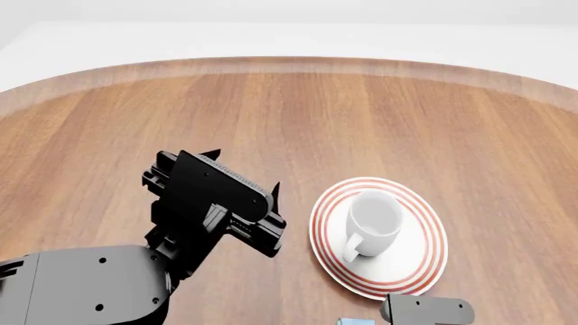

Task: Pick up the white mug and put it on the plate, and put the chocolate pudding to the right of the plate.

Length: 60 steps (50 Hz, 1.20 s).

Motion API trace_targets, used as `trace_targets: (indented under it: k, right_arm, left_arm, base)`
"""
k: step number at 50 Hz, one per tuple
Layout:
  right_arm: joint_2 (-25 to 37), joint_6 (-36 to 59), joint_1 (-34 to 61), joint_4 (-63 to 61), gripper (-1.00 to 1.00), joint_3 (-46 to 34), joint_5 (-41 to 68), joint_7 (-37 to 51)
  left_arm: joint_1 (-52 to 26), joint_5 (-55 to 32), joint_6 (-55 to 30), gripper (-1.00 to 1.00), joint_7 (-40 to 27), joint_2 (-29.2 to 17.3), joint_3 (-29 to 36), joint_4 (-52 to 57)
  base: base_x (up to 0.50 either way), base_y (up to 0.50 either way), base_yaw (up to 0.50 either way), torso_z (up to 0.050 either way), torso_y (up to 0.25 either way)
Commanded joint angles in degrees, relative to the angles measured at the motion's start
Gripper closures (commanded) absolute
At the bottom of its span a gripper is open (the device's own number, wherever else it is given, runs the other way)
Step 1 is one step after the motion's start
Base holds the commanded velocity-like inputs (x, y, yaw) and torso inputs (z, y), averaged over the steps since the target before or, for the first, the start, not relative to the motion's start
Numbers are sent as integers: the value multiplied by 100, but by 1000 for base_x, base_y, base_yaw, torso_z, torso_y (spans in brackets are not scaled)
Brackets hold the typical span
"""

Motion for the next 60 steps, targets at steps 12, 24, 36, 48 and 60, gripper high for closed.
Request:
trace_targets:
  k: [12, 24, 36, 48, 60]
  right_arm:
    - [23, -115, -318, 319, -100, -99, -727, -729]
    - [22, -164, -383, 499, -100, -251, -995, -1039]
    - [126, -173, -318, 392, 100, -507, -1527, -1347]
    - [298, -171, -202, 209, 100, -649, -1754, -1441]
    - [1174, -222, 578, -388, 100, -189, 582, 78]
  left_arm:
    - [123, 54, 74, -100, 25, 0, 0, -66]
    - [179, 101, 113, -100, 59, 5, -1, -124]
    - [182, 104, 100, -100, 55, 9, -11, -129]
    - [191, 112, 90, -100, 33, -22, -22, -88]
    - [140, 85, 47, -100, 13, -78, -55, -22]
  base:
    - [0, 0, 0, 0, 0]
    - [0, 0, 0, 0, 0]
    - [0, 0, 0, 0, 0]
    - [0, 0, 0, 0, 0]
    - [0, 0, 0, 0, 0]
